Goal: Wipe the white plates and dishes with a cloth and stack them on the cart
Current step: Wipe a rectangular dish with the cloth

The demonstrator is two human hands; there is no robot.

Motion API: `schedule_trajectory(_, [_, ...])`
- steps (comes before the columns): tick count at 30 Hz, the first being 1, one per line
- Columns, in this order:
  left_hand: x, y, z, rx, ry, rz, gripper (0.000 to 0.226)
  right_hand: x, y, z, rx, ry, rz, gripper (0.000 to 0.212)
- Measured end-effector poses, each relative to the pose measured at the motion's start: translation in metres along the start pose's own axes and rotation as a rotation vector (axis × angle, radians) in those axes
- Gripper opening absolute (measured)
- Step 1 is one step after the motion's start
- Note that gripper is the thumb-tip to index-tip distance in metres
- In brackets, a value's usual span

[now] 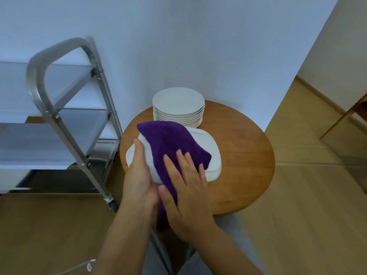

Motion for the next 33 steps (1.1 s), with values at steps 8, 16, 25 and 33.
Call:
schedule_trajectory(8, [-0.008,0.024,0.0,0.07,-0.056,0.092,0.043,-0.018,0.109,-0.031,0.461,0.108,0.628,0.048])
schedule_trajectory(16, [-0.004,0.018,0.009,0.273,-0.021,0.082,0.037,0.009,0.029,-0.054,0.449,0.092,0.196,0.034])
schedule_trajectory(25, [-0.023,-0.001,0.013,0.379,0.001,0.023,0.06,0.043,-0.003,-0.031,0.124,-0.06,0.026,0.059])
schedule_trajectory(33, [-0.034,0.004,0.026,0.598,-0.18,0.021,0.026,0.07,0.03,-0.049,0.386,-0.163,0.121,0.039])
Point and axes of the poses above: each hand's wrist, its own x-axis towards the middle knuckle, its own z-axis out of the palm, y = z × x, the point moved 9 cm from there along x, towards the middle knuckle, and after that the axes turned 3 degrees about -z, right-handed, at the moved point
